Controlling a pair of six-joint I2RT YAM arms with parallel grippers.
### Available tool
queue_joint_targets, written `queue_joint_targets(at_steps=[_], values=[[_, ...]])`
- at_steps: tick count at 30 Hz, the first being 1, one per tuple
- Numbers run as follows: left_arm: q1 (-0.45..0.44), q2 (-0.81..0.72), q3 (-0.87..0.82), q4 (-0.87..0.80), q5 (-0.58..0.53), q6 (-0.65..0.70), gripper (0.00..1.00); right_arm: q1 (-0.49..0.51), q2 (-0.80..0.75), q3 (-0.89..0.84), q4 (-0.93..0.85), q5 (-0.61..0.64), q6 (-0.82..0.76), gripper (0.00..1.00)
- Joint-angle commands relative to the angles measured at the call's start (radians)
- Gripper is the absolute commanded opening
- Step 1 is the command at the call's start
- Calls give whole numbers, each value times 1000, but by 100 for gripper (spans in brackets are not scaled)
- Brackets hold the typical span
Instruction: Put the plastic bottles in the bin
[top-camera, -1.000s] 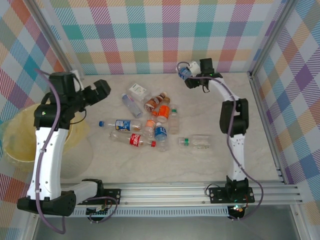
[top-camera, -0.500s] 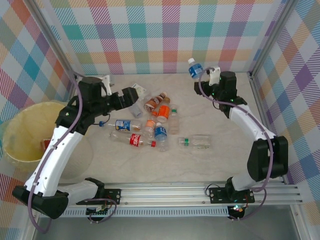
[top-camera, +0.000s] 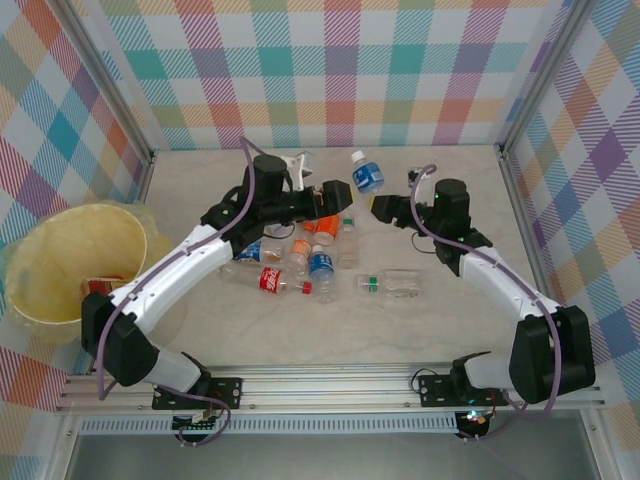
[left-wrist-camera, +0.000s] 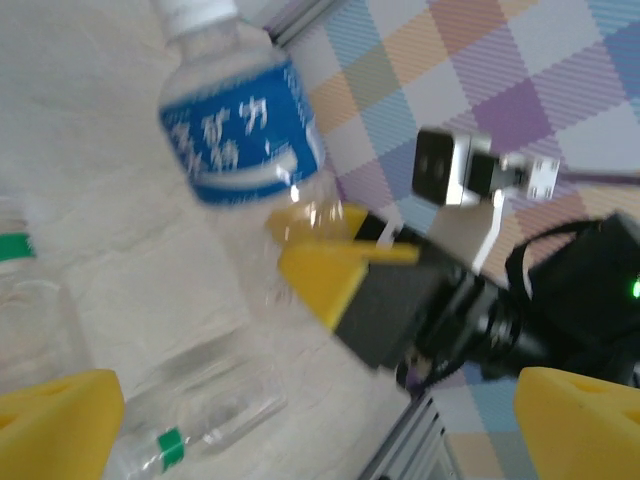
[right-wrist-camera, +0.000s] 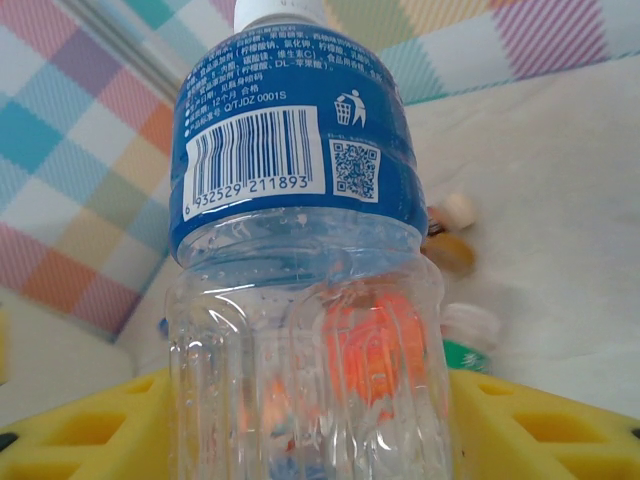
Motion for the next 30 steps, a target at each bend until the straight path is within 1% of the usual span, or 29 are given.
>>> queue_joint_targets(at_steps=[1, 2, 4, 7, 9, 13, 16, 19, 21, 23, 26, 30], values=[[-10, 55, 7, 156, 9, -99, 100, 21, -29, -49, 154, -120, 120, 47], [-11, 73, 17, 150, 1, -109, 100, 27, -33, -62, 177, -123, 134, 47], [-13, 109, 36, 115, -55, -143, 100, 41, -45, -97, 233, -121, 165, 48], [-14, 133, 38, 97, -117, -180, 100, 55, -45, -107, 264, -131, 176, 48], [-16, 151, 46, 106, -112, -190, 100, 65, -42, -104, 274, -148, 173, 48], [-18, 193, 80, 122, -65, -196, 100, 83, -31, -102, 302, -173, 175, 48], [-18, 201, 73, 153, -72, -215, 99, 93, -27, -104, 316, -185, 183, 49], [-17, 209, 60, 206, -55, -240, 89, 100, -21, -97, 321, -205, 187, 50], [-18, 216, 60, 216, -44, -255, 80, 102, -15, -92, 328, -224, 196, 51], [-18, 214, 50, 223, -46, -263, 74, 103, -11, -82, 323, -240, 198, 52], [-19, 204, 24, 265, -41, -282, 69, 104, -12, -81, 301, -247, 194, 57], [-17, 183, 7, 237, -83, -284, 68, 104, -30, -86, 236, -192, 174, 72]])
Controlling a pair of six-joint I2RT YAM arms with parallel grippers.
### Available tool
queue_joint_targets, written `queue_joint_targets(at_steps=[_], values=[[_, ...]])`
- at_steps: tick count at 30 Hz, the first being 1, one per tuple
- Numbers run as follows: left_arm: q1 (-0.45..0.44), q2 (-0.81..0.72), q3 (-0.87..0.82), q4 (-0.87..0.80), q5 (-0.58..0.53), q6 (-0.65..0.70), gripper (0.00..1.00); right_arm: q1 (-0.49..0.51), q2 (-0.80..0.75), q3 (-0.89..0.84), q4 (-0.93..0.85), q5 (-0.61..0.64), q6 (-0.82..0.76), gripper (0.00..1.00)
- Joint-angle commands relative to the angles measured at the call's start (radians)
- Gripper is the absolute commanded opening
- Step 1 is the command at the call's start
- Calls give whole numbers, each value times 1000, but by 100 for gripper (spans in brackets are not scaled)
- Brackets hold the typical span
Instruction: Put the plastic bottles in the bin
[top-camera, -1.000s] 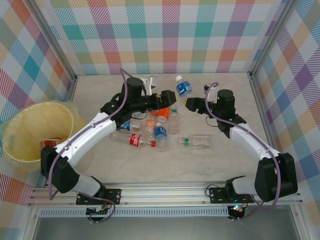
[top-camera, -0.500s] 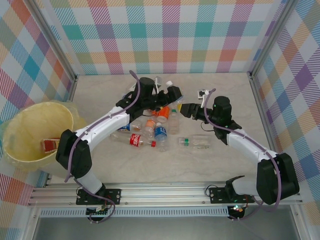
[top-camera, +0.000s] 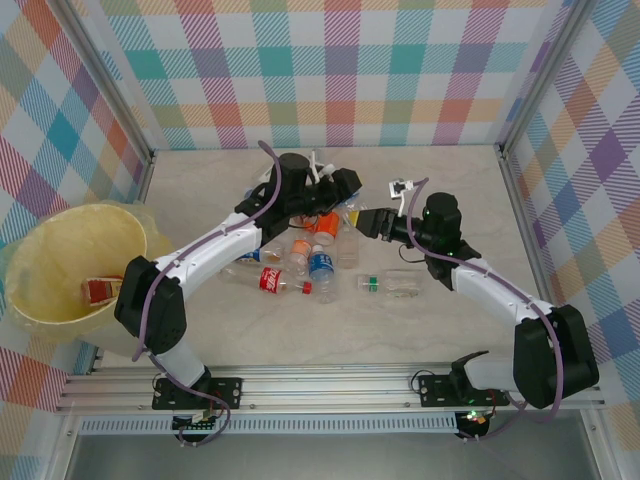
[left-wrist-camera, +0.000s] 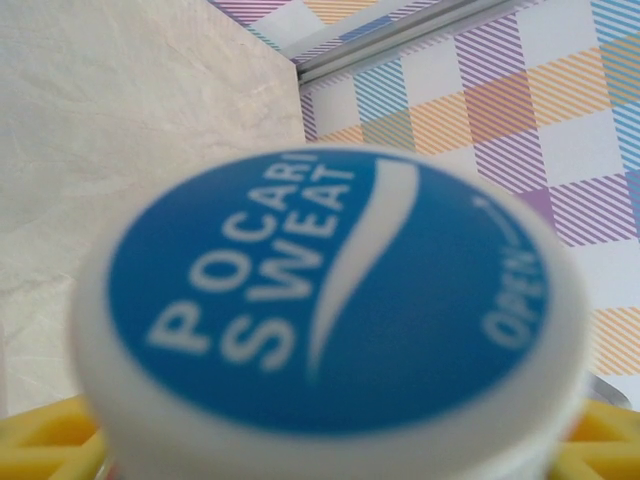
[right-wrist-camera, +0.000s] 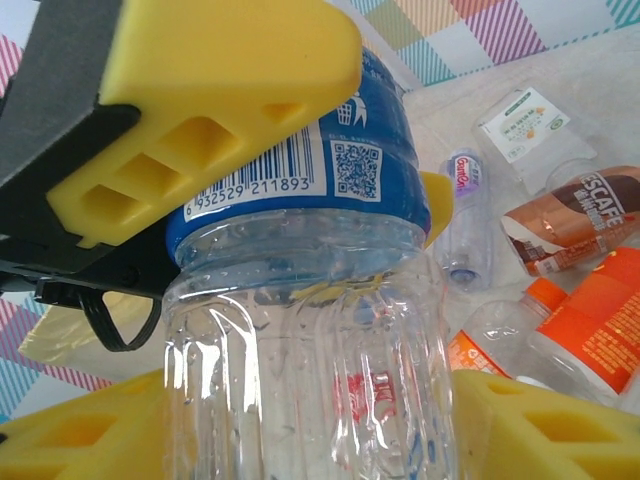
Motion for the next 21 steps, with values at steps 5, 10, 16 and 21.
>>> queue_joint_targets(at_steps=[5, 10, 16, 21], values=[[-9, -39, -21, -21, -65, 2, 66, 8, -34, 53, -138, 49, -63, 87], [-4, -65, -27, -74, -120, 21, 63, 7, -78, 93, -292, 83, -140, 99], [11, -100, -50, -113, -174, 34, 62, 7, -145, 103, -425, 188, -193, 100], [29, -126, -54, -162, -210, 58, 61, 7, -205, 96, -491, 357, -177, 100]])
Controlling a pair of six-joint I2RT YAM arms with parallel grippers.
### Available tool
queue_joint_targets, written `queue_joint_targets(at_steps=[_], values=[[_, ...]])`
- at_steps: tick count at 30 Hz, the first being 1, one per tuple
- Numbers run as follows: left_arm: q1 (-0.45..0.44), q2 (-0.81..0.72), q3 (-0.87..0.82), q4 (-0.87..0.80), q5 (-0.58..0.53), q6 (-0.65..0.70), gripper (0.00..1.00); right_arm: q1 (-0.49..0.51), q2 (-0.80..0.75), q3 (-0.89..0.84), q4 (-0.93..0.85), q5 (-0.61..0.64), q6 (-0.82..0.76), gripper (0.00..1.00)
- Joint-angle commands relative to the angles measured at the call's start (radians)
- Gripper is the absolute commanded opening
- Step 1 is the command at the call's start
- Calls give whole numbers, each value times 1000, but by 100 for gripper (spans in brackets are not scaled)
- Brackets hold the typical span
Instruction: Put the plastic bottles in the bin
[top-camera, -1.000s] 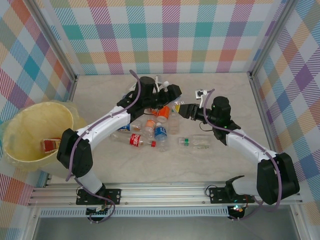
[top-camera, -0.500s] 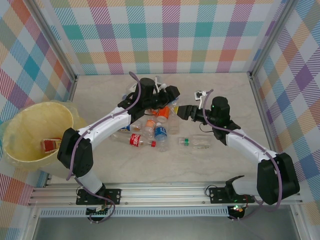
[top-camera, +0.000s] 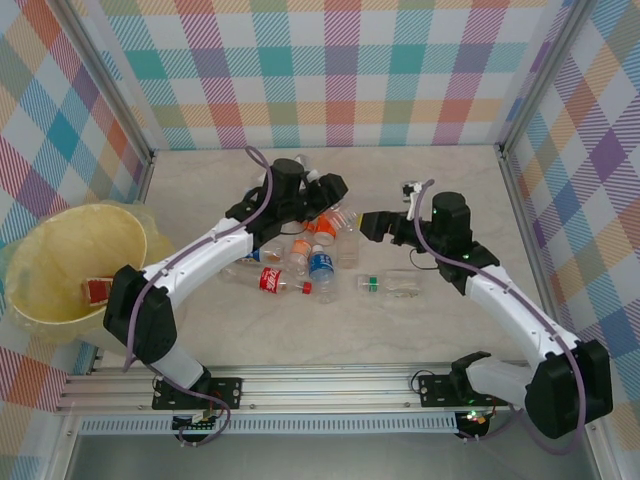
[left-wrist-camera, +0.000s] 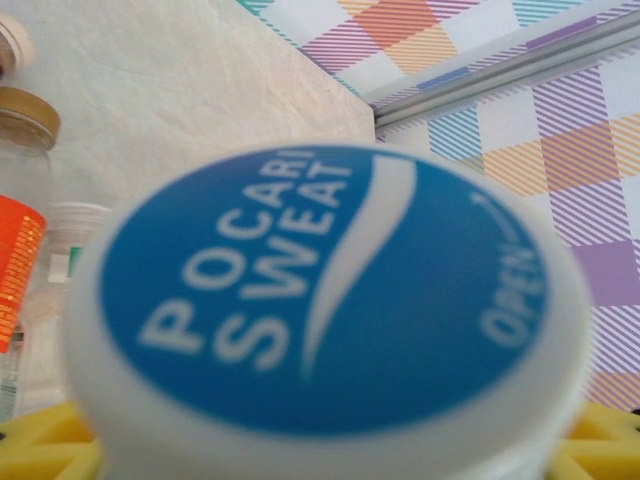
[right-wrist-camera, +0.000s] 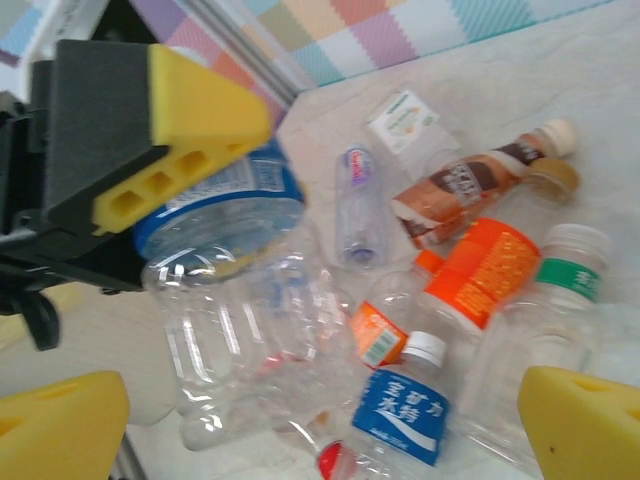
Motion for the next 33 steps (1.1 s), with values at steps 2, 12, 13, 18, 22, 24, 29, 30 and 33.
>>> queue_joint_targets(at_steps=[2, 12, 13, 18, 22, 24, 29, 30, 33], values=[[24, -61, -10, -61, -58, 51, 60, 6, -60, 9, -69, 182, -9, 100], [85, -221, -12, -253, -224, 190, 59, 6, -51, -11, -148, 458, 28, 100], [90, -239, -11, -265, -238, 209, 59, 6, -42, -5, -160, 477, 42, 100], [122, -321, 22, -366, -317, 293, 59, 6, -1, 8, -162, 497, 86, 100], [142, -381, 57, -450, -412, 332, 58, 6, 27, 25, -178, 515, 112, 100], [149, -422, 70, -472, -453, 362, 58, 6, 34, 32, -180, 522, 121, 100], [155, -482, 146, -599, -644, 469, 58, 6, 42, 35, -141, 523, 128, 100], [155, -493, 155, -617, -697, 490, 58, 6, 45, 38, -137, 524, 131, 100], [159, -531, 154, -619, -844, 556, 57, 6, 42, 50, -136, 531, 151, 100]])
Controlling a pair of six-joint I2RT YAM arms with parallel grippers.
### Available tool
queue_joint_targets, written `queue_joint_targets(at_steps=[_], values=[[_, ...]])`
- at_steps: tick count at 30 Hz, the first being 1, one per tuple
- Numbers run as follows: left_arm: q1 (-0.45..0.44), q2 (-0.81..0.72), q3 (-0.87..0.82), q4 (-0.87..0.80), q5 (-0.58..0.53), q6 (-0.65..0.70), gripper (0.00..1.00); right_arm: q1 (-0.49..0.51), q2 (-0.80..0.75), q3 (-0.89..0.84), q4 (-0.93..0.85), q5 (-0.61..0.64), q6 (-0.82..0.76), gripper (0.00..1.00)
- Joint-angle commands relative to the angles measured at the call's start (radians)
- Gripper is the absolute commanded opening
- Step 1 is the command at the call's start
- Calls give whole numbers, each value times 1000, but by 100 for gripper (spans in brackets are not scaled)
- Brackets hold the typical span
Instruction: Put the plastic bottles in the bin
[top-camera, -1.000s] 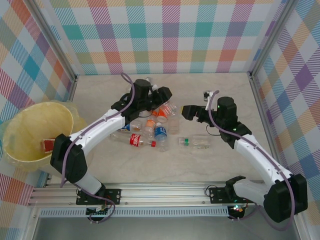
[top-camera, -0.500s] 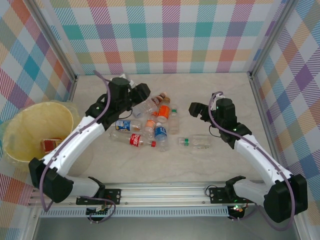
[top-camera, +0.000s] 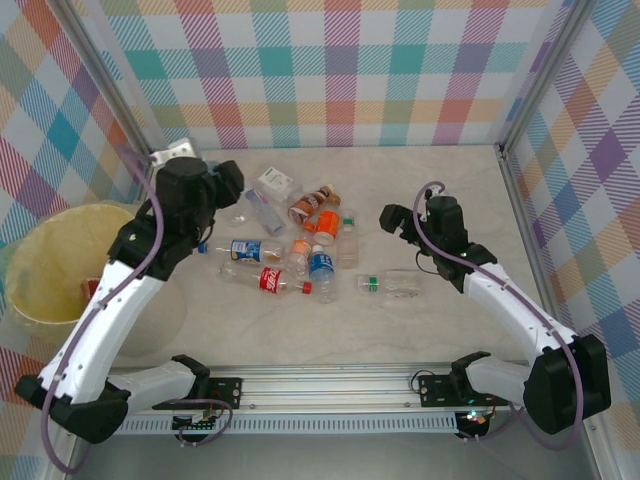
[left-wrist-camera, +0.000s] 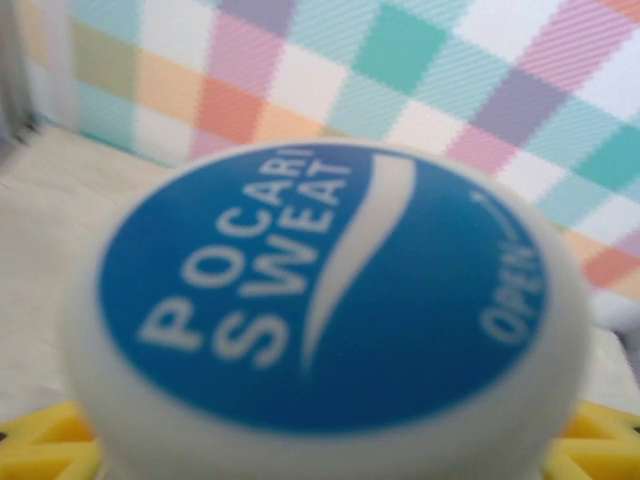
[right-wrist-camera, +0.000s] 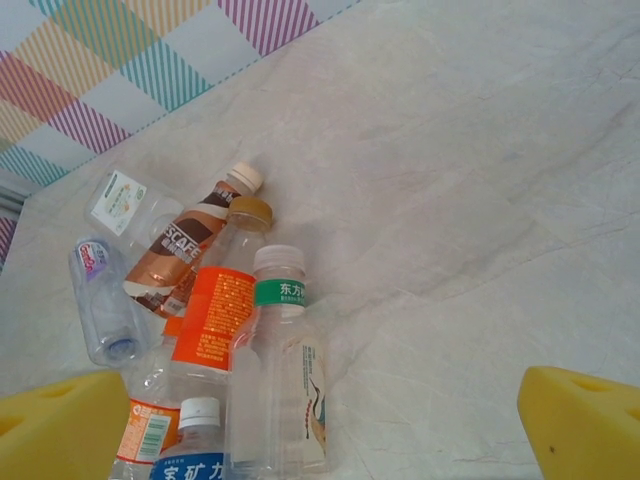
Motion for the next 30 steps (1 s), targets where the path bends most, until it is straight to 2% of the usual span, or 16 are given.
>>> queue_joint_targets(at_steps=[1, 5, 9, 14, 19, 26, 30], values=[[19, -49, 21, -49, -234, 122, 57, 6, 2, 45, 39, 20, 36, 100], [65, -67, 21, -21, -328, 202, 57, 6, 2, 49, 78, 26, 45, 100], [117, -87, 0, 8, -477, 262, 54, 6, 5, 59, 66, 19, 38, 100], [263, -127, -47, -8, -541, 273, 55, 6, 4, 49, 73, 20, 35, 100], [497, -163, -120, -75, -346, 161, 54, 6, 13, 62, 65, 17, 35, 100], [740, -171, -197, -129, -288, 67, 54, 6, 45, 94, 49, -10, 17, 100], [872, -111, -207, -182, -235, -19, 57, 6, 53, 99, 56, -19, 12, 100]])
